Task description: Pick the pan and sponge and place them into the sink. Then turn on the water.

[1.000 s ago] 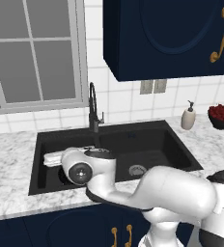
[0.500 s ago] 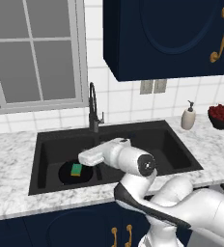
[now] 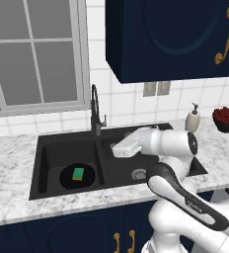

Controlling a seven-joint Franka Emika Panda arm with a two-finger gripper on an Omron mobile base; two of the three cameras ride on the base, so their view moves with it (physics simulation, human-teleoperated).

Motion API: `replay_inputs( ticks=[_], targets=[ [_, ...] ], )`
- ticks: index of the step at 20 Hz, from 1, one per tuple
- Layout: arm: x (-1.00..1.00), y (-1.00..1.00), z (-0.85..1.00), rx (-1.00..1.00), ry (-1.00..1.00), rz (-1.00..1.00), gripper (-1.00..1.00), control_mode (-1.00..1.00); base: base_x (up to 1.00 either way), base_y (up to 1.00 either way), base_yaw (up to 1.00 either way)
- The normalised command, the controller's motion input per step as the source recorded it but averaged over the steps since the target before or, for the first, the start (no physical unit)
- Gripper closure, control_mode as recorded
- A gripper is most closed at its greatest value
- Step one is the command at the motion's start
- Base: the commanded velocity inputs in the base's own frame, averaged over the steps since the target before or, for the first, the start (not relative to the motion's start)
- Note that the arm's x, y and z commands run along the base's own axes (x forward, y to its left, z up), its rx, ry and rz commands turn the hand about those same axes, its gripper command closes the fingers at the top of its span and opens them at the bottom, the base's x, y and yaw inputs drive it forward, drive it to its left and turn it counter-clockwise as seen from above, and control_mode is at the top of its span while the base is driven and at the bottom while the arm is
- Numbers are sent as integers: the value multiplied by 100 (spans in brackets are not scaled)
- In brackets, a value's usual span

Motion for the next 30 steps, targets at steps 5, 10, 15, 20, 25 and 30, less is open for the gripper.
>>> replay_inputs(
  ticks=[5,10,15,20,25,30],
  targets=[
    [0,-87,0,0,-12,4,-100,-100,0,0,0],
    [0,-96,-22,0,-20,2,-100,-100,0,0,0],
    [1,-67,-51,0,-27,3,-100,-100,0,0,0],
    [25,-41,-50,0,-26,3,-100,-100,0,0,0],
    [65,-20,-40,12,-10,1,-100,-100,0,0,0],
    [87,-1,-26,23,0,3,-100,-100,0,0,0]
  ],
)
